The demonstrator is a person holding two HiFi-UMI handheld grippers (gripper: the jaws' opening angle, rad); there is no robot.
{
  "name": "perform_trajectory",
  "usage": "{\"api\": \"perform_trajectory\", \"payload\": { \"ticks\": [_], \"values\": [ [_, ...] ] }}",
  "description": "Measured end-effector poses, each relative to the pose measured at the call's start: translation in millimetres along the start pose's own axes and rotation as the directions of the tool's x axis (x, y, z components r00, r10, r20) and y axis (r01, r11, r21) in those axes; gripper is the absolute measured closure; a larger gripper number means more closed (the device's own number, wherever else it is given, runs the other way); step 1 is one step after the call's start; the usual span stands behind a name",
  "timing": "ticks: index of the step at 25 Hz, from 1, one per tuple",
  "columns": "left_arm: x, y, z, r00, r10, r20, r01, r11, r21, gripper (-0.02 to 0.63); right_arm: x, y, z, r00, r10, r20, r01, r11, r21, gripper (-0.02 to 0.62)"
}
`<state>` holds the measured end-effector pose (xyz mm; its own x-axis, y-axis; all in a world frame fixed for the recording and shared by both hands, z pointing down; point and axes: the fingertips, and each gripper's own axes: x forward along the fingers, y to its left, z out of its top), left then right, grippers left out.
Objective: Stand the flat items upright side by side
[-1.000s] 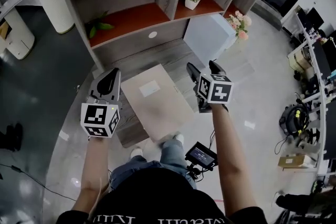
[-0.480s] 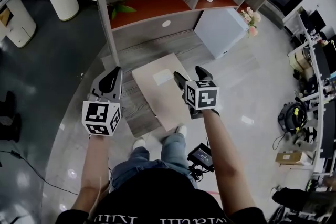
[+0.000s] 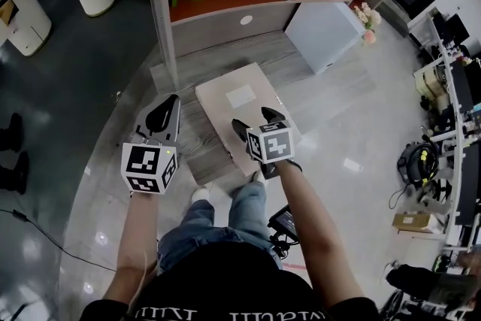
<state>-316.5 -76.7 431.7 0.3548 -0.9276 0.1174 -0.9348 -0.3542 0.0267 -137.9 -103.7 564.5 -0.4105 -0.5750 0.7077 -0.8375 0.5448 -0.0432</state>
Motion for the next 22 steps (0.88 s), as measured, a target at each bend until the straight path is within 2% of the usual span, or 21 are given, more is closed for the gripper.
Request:
{"api": "perform_trajectory", "payload": {
  "ticks": [4,10,13,17,19,22],
  "values": [
    [-11,13,-6,0.999,0.031,-0.007,-0.031,0.999,-0.013,0.594,18,14,-24,0.998,-0.012,-0.060,0.009,0.999,-0.045,0.207],
    [-23,29,-13,0.997,0.075,-0.015,-0.075,0.996,-0.038,0.594,36,41,-39,0.990,-0.010,-0.140,-0.007,0.992,-0.123,0.207],
    [-24,30,-17,0.997,0.076,-0.025,-0.077,0.996,-0.033,0.594,50,43,-46,0.983,-0.086,-0.165,0.052,0.979,-0.199,0.206],
    [-26,29,-22,0.996,0.075,-0.038,-0.076,0.997,-0.015,0.594,64,44,-58,0.963,-0.184,-0.199,0.116,0.943,-0.313,0.206],
    [-27,29,-23,0.996,0.077,-0.040,-0.078,0.997,-0.017,0.594,69,44,-63,0.952,-0.203,-0.227,0.117,0.932,-0.344,0.204],
    [-27,31,-24,0.996,0.082,-0.045,-0.083,0.996,-0.020,0.594,70,43,-63,0.953,-0.193,-0.234,0.110,0.939,-0.327,0.204]
  ]
}}
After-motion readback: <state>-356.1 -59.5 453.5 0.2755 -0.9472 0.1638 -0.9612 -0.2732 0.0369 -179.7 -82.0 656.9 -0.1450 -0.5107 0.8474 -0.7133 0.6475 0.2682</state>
